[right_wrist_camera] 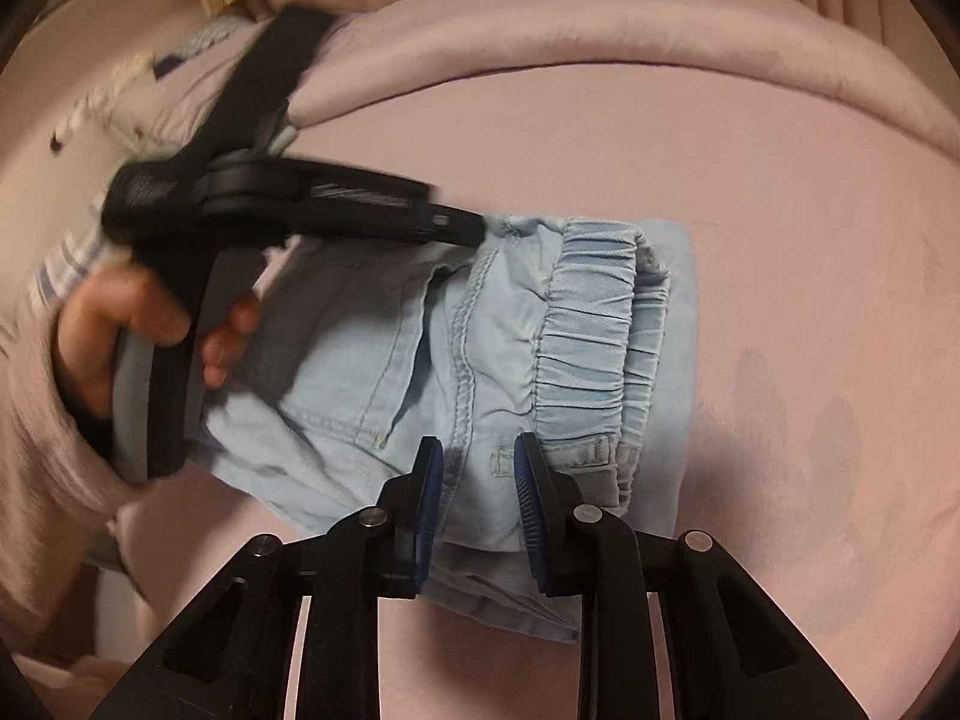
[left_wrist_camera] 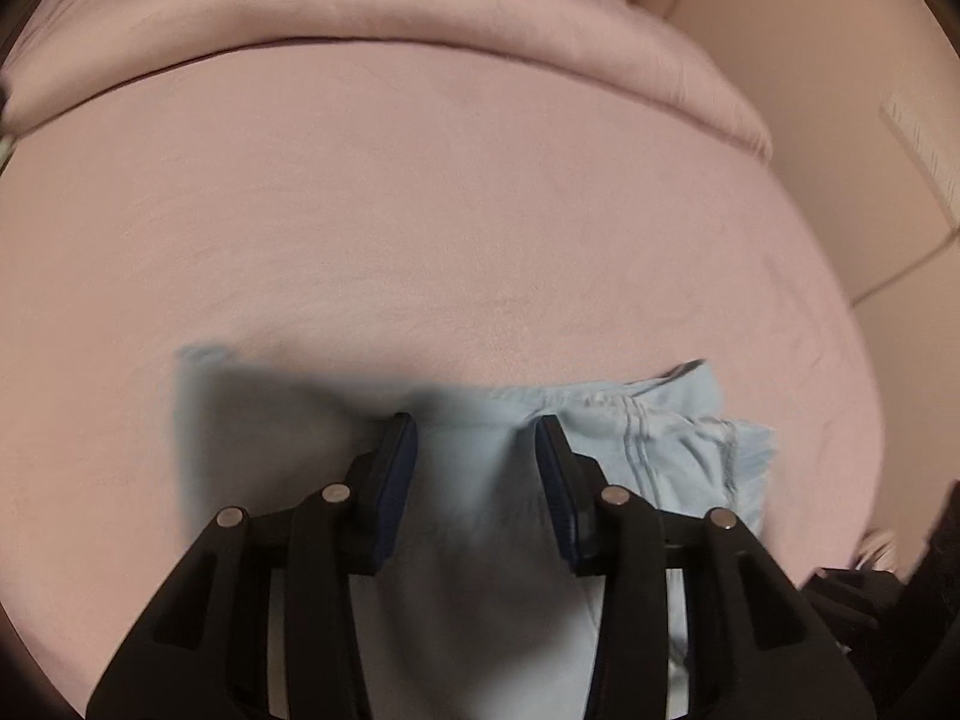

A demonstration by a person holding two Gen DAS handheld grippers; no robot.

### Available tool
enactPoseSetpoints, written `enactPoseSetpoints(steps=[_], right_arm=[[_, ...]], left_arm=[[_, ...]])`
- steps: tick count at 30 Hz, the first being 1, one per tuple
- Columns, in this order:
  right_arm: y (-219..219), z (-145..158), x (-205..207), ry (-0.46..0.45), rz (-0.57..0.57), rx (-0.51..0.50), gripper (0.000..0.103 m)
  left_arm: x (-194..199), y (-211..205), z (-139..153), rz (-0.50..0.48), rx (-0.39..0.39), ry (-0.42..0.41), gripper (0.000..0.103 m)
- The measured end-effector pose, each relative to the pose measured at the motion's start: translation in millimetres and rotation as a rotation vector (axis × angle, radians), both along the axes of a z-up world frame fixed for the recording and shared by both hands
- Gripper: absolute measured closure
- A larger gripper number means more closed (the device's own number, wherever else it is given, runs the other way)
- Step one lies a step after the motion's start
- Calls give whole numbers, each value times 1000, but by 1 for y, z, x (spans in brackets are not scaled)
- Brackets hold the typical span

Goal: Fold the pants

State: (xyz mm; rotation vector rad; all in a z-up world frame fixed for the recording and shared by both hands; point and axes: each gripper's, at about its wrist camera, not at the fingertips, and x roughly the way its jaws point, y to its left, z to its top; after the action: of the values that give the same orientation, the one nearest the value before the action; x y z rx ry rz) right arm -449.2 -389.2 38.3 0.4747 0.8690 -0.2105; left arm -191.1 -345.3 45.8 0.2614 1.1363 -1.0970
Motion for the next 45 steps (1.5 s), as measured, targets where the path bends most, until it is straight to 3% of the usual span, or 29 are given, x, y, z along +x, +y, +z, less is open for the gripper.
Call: enactPoseSetpoints(steps=[4,8,11,14,22,27,33,38,40,43,45], right_arm=[[-7,25,-5,-95,-7,-40,76],[-20,35,15,-85,-44,-107,76],[-23,22,36,-24,-69,-132,76],[-32,-3,52,62,-106,-57,76],[-30,5,59,44,-150,-17,77],[-5,27,41,-18,-57,-10,77],[30,-4,30,125,34,-55,77],[26,2,25,117,7,-6,77],[27,12,31,107,23,-8,72],[30,22,41,46,47,17,65],[29,28,52,19,54,18,64]], left_arm=[[-13,47,15,-4,-54,-9,62],[-35,84,12,-40,-63,-7,62],[-48,100,0,-54,-55,16,62],[-58,107,-15,-68,-37,2,63],[-88,139,-3,-31,-33,-38,63],[-91,164,2,-27,-44,-46,63],[-91,161,-1,-31,-49,-37,63],[-88,168,2,-33,-69,-51,63],[-84,174,7,-20,-100,-42,62],[-73,192,8,42,-123,-19,52],[-64,202,4,92,-133,8,52]])
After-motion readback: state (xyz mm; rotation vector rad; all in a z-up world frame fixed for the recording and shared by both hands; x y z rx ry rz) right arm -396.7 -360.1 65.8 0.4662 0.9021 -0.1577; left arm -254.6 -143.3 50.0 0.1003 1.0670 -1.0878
